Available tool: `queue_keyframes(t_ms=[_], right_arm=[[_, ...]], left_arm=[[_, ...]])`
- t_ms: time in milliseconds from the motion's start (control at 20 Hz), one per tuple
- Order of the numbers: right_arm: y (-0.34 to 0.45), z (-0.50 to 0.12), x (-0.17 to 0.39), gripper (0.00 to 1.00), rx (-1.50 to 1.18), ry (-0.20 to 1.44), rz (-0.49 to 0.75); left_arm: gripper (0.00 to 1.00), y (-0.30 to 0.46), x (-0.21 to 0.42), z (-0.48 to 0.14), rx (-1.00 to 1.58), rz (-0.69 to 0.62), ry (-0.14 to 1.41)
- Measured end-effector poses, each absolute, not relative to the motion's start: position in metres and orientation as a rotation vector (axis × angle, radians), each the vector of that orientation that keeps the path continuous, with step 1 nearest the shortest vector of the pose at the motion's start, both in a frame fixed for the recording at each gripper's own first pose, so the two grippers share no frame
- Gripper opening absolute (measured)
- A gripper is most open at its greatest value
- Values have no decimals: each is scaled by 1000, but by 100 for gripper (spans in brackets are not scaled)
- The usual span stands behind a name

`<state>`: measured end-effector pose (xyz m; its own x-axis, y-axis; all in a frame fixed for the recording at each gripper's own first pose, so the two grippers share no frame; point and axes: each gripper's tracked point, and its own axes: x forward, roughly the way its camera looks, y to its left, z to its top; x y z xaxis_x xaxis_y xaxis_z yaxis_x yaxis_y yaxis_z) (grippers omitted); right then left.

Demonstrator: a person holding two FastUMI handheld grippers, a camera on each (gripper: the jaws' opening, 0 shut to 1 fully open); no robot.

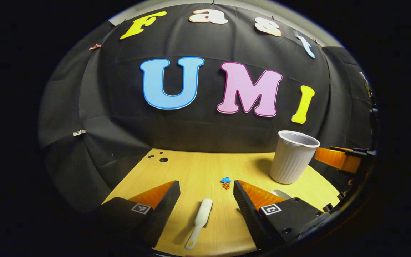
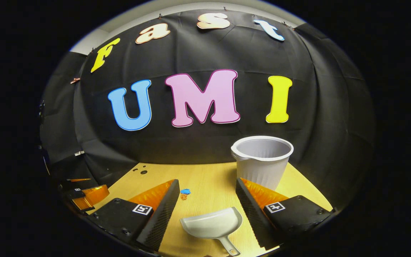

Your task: Pick up the small broom and dustpan from the desktop, sweep the trash into the dustpan with the broom, and then empty the trash into the garbage bin.

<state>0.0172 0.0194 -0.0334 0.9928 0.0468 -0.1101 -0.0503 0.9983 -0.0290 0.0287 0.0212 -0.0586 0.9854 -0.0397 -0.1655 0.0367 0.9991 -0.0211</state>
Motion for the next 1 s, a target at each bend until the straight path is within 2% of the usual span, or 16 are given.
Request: queue_keyframes(t_ms=[250,700,1000], right_arm=[[18,-43,24,99,-41,144,38],[15,-108,26,99,-63,302,81],[-3,-144,25,99,-55,383,60]], left_arm=[[95,32,35,-83,3,-23,236],[96,42,40,-199,4,-43,616],[96,44,37,-277,58,-74,862]])
